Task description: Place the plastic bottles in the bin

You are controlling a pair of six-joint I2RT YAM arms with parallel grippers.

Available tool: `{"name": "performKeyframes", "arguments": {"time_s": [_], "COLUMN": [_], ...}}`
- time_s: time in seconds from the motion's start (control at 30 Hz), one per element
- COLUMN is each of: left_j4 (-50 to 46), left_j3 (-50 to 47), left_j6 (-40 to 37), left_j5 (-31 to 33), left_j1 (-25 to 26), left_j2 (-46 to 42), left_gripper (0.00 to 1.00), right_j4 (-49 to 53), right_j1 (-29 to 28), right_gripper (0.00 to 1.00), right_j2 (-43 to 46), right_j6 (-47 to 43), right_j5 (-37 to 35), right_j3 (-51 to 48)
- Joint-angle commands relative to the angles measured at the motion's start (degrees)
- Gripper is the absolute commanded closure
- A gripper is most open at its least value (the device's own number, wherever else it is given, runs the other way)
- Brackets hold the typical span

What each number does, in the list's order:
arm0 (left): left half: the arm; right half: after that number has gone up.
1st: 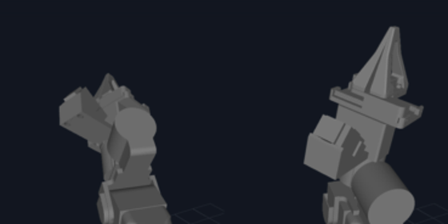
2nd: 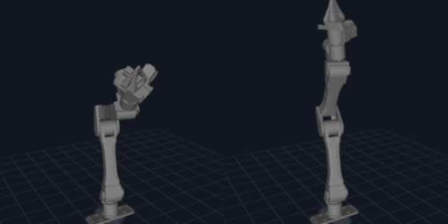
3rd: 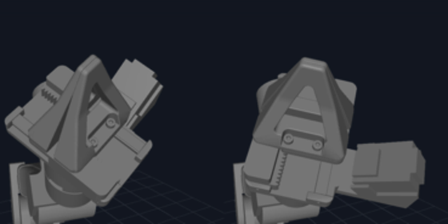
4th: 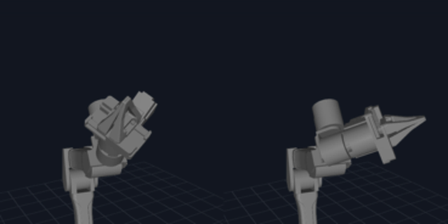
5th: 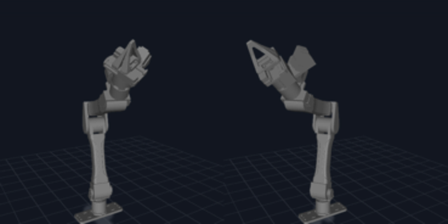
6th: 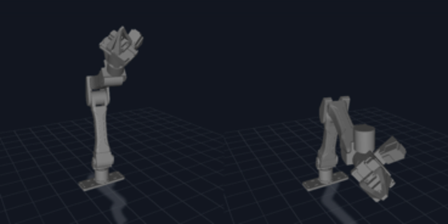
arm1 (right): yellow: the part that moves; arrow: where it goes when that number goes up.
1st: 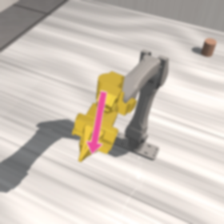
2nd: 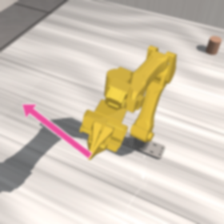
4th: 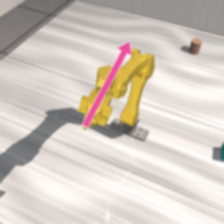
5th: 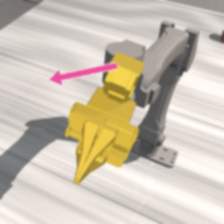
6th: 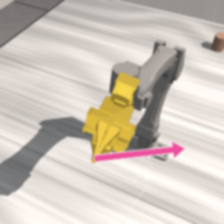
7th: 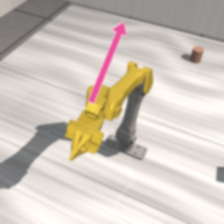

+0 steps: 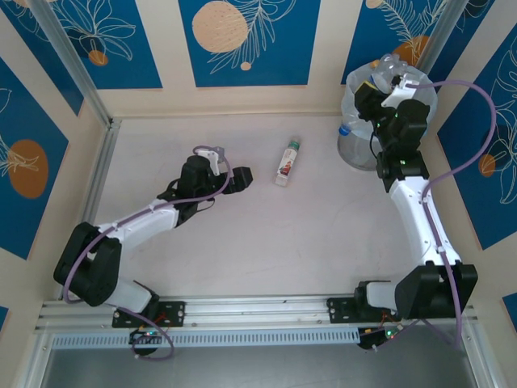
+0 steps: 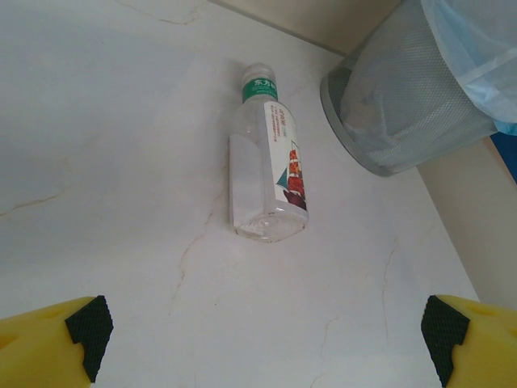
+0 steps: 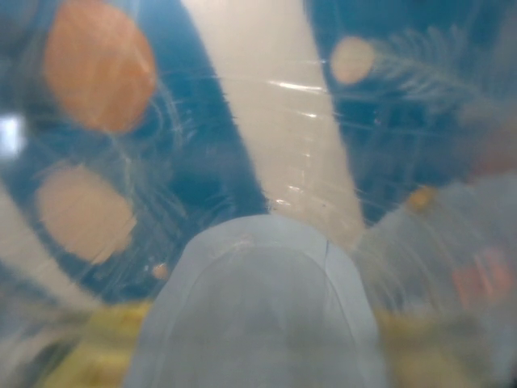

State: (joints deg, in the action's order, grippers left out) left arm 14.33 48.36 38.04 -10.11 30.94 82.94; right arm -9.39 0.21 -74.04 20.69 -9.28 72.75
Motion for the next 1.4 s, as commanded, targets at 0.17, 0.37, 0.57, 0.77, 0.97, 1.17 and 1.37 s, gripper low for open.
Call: {"name": "performKeyframes", "arguments": {"time_s": [0.17, 0.37, 0.57, 0.77, 0.97, 1.17, 1.37], "left_j4": [-0.7, -1.3, -1.5, -1.4, -1.7, -1.8, -2.6], "left_j3": [-0.9, -1.5, -2.1, -2.8, -3.5, -4.5, -4.2], "left_j6": [-0.6, -0.8, -0.9, -0.8, -0.9, -1.2, -2.3], "left_j5": [1.9, 2.6, 3.1, 3.3, 3.6, 4.4, 4.0], "left_j1": [0.7, 0.7, 0.8, 0.7, 0.7, 0.8, 0.8], "left_j2": [-2.5, -3.3, -4.1, -4.6, -5.3, -6.5, -6.5], "left_gripper": [0.01, 0.01, 0.01, 0.0, 0.01, 0.01, 0.0], "right_j4": [8.0, 11.6, 9.5, 13.8, 19.1, 28.2, 37.1], "right_j1": [1.9, 1.2, 1.3, 0.4, -1.0, -0.8, -0.5], "right_gripper": [0.67, 0.67, 0.66, 0.65, 0.62, 0.62, 0.6], "right_j2": [-10.6, -18.2, -23.1, -27.4, -34.2, -37.6, -42.0], "right_j6": [-18.3, -29.3, -39.4, -40.6, -44.4, -38.6, -34.9], "right_j5": [-8.5, -13.6, -17.2, -18.4, -26.9, -28.4, -29.2], "right_j3": [18.6, 27.4, 30.0, 33.9, 41.0, 46.5, 50.2]}}
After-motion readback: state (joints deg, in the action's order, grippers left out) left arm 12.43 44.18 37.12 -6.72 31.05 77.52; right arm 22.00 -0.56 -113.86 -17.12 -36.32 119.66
